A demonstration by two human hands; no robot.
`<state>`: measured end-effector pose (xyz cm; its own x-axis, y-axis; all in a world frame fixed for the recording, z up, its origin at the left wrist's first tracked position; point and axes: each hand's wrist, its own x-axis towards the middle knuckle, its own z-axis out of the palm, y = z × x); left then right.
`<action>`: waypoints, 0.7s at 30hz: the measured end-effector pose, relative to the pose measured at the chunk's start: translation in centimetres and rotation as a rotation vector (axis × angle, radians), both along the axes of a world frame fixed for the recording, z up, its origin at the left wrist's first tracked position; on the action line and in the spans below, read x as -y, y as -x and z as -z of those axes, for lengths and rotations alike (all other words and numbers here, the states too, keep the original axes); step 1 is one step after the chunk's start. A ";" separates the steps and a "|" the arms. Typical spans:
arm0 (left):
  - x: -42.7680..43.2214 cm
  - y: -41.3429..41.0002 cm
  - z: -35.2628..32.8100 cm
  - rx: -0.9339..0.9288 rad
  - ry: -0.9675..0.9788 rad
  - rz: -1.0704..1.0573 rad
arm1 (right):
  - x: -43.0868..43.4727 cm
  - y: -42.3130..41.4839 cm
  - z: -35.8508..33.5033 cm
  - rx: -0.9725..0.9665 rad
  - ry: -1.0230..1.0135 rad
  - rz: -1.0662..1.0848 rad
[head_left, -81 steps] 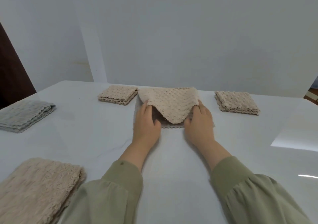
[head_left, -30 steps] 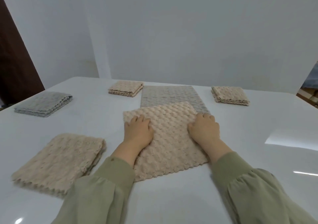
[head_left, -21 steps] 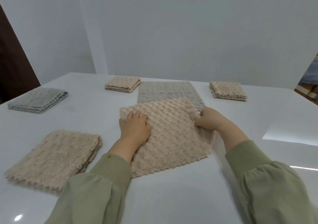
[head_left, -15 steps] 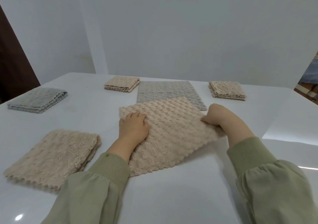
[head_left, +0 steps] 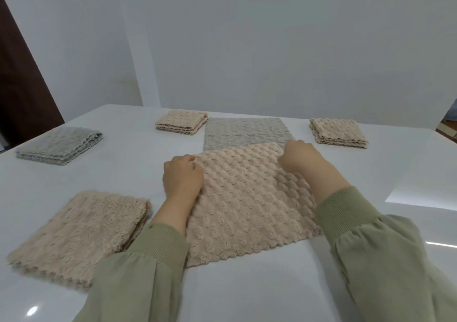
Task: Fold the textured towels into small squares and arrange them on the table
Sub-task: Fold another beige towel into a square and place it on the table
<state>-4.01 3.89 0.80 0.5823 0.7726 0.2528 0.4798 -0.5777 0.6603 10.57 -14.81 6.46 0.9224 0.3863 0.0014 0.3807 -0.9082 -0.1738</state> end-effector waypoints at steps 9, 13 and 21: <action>-1.2 -0.4 0.5 -0.246 -0.099 -0.037 | -0.8 -2.5 6.4 0.215 -0.214 0.136; -1.3 -0.5 0.4 -0.149 -0.045 -0.003 | -0.9 -3.0 6.4 0.177 -0.251 0.099; -0.5 -0.2 -0.4 0.326 0.333 0.102 | -0.7 -2.2 5.6 0.007 -0.847 0.061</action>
